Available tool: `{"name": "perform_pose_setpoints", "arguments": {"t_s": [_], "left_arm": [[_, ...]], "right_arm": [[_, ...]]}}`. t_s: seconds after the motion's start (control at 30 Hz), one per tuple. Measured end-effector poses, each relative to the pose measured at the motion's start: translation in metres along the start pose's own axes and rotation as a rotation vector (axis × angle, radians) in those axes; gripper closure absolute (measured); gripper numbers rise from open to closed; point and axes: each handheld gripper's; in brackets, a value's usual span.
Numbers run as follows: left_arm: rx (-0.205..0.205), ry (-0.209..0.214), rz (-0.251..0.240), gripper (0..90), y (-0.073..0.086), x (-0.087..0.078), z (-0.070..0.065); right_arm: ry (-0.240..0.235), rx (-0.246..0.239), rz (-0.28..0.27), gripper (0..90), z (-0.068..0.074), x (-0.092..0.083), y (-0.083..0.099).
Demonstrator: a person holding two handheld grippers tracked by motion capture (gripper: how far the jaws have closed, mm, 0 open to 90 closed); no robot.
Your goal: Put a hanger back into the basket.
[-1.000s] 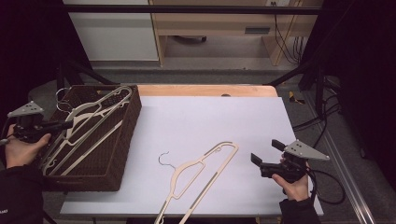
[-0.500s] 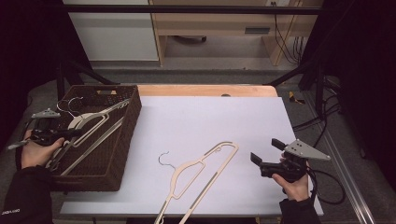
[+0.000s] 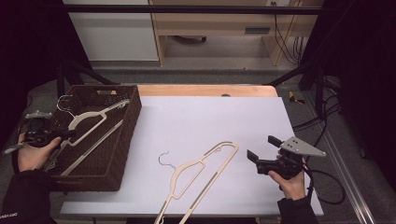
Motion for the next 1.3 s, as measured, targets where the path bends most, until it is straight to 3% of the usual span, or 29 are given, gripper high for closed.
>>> {"name": "perform_pose_setpoints", "arguments": {"t_s": [0.2,0.33,0.4,0.53,0.63,0.73,0.9,1.0,1.3], "left_arm": [[-0.010,0.000,-0.122,44.2,-0.006,-0.026,-0.009],[-0.009,0.055,-0.225,34.9,-0.007,-0.043,-0.026],[-0.013,0.095,-0.243,30.9,-0.007,-0.048,-0.037],[-0.056,0.179,-0.348,21.1,-0.005,-0.058,-0.059],[-0.030,0.211,-0.398,14.1,-0.002,-0.064,-0.080],[-0.005,0.266,-0.426,9.5,0.002,-0.069,-0.103],[0.036,0.310,-0.453,6.4,0.008,-0.074,-0.133],[0.054,0.309,-0.477,6.1,0.011,-0.078,-0.146],[0.105,0.429,-0.490,6.0,0.021,-0.086,-0.182]], "right_arm": [[-0.012,-0.004,-0.011,5.3,0.003,0.004,-0.006],[-0.014,-0.009,-0.014,5.3,0.004,0.005,-0.008],[-0.015,-0.008,-0.020,5.5,0.003,0.006,-0.008],[-0.012,-0.004,-0.018,5.6,0.002,0.008,-0.009],[-0.013,-0.003,-0.015,5.6,0.002,0.010,-0.008],[-0.017,-0.003,-0.013,5.5,0.003,0.012,-0.008],[-0.027,-0.006,-0.010,5.4,0.006,0.014,-0.007],[-0.035,-0.001,-0.007,5.4,0.006,0.016,-0.007],[-0.062,0.000,0.005,5.4,0.013,0.025,-0.006]]}}
Point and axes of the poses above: each handheld gripper's, and its own axes: x roughly forward along the jaws, y roughly out of its underside, z roughly to its left, and after that the axes turned 13 degrees about -y, right-handed
